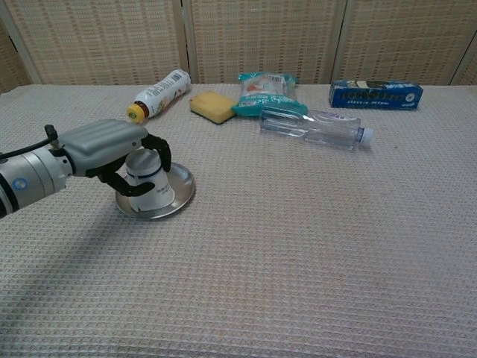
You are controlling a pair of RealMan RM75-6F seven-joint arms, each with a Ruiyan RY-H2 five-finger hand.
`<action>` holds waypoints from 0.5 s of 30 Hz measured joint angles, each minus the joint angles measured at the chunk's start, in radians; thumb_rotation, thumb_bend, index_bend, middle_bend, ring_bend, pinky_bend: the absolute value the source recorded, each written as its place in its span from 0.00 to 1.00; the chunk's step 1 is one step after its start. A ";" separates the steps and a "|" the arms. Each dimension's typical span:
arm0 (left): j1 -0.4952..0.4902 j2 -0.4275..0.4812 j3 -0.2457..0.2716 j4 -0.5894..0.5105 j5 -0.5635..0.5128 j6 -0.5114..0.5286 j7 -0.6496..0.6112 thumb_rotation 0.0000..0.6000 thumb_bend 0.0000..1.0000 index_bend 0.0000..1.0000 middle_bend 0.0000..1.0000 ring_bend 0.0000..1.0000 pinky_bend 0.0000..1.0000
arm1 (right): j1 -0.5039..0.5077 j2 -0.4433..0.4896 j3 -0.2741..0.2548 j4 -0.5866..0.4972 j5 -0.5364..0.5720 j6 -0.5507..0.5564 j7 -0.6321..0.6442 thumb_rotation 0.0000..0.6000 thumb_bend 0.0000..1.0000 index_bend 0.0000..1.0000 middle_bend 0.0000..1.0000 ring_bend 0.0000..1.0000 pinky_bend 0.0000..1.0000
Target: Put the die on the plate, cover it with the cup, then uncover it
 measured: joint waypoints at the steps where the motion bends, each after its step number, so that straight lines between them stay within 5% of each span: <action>1: 0.001 0.011 0.002 -0.023 -0.005 -0.007 0.009 1.00 0.39 0.43 0.47 0.35 0.67 | 0.000 0.000 0.000 -0.001 -0.001 0.000 0.000 0.88 0.22 0.00 0.00 0.00 0.00; 7: 0.001 0.042 -0.002 -0.072 -0.022 -0.015 0.031 1.00 0.39 0.43 0.48 0.35 0.67 | -0.001 0.001 -0.002 -0.004 0.000 0.000 -0.003 0.88 0.22 0.00 0.00 0.00 0.00; 15: -0.007 -0.013 -0.018 0.076 -0.016 0.015 0.049 1.00 0.39 0.43 0.48 0.35 0.67 | 0.002 -0.001 0.001 -0.002 0.009 -0.008 -0.005 0.87 0.22 0.00 0.00 0.00 0.00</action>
